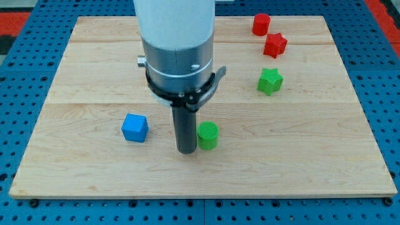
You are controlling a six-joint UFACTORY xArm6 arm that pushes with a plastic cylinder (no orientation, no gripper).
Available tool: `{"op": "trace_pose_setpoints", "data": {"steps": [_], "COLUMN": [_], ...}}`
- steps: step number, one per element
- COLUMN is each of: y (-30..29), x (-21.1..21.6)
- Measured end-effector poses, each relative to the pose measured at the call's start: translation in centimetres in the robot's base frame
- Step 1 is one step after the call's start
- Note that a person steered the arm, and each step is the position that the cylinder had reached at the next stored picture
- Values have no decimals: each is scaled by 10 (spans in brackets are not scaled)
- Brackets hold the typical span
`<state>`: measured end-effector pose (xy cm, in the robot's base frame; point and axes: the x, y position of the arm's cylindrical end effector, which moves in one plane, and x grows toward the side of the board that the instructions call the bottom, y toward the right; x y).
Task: Place the green circle below the green star
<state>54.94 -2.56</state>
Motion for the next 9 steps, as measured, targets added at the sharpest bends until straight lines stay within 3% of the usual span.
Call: {"op": "trace_pose_setpoints", "data": {"steps": [2, 4, 5, 7, 9], "y": [26, 15, 41, 109, 110], "x": [-42, -53, -62, -71, -49]}}
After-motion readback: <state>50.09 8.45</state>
